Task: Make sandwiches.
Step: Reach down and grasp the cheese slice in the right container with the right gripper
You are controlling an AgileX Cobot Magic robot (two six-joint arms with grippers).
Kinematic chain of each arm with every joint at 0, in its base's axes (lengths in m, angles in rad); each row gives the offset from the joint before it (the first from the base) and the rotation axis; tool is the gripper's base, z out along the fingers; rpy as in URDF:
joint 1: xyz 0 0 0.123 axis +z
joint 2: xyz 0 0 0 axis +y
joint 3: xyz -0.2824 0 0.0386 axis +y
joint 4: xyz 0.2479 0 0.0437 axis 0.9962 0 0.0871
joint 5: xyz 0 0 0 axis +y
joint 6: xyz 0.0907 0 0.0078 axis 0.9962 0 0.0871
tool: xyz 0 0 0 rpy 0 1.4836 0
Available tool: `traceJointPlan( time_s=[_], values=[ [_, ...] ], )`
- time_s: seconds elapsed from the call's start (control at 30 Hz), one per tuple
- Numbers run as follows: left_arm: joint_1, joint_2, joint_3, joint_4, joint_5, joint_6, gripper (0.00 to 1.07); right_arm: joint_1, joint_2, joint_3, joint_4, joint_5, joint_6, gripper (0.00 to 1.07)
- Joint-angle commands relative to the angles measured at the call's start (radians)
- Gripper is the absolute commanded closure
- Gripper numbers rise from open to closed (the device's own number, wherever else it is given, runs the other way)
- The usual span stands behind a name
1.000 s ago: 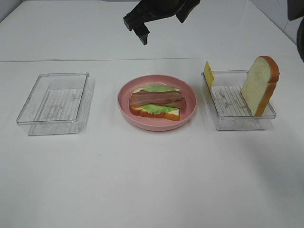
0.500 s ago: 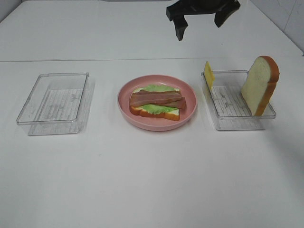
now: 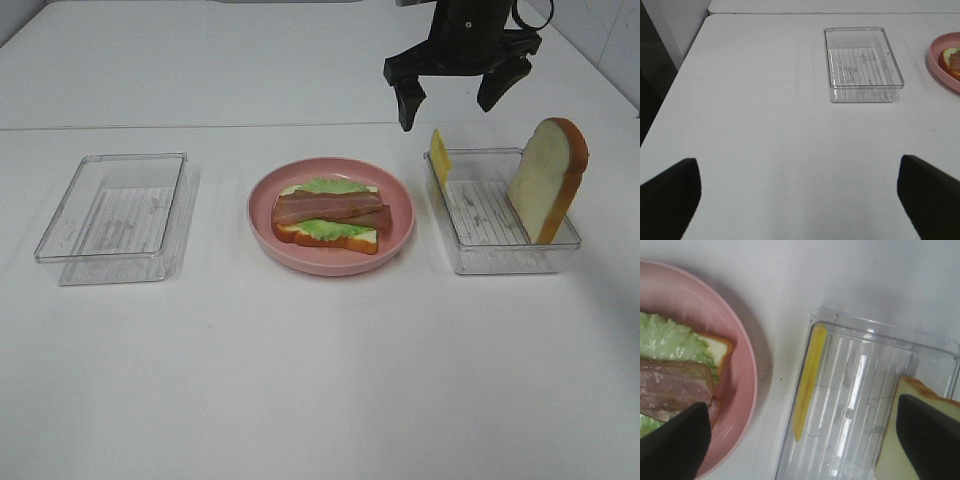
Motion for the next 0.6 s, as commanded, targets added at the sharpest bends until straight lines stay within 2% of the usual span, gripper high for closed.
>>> traceJointPlan(
  time_s=[0.03, 0.6],
  values=[
    [0.003, -0.018, 0.002, -0.007, -0.004, -0.006, 0.06, -0.016, 0.032, 0.006, 0.022, 0.028, -0.022, 0.10],
    [0.003, -0.018, 0.002, -0.007, -0.004, -0.006, 0.06, -0.019, 0.147, 0.006, 0.060, 0.000, -0.022, 0.13]
  ],
)
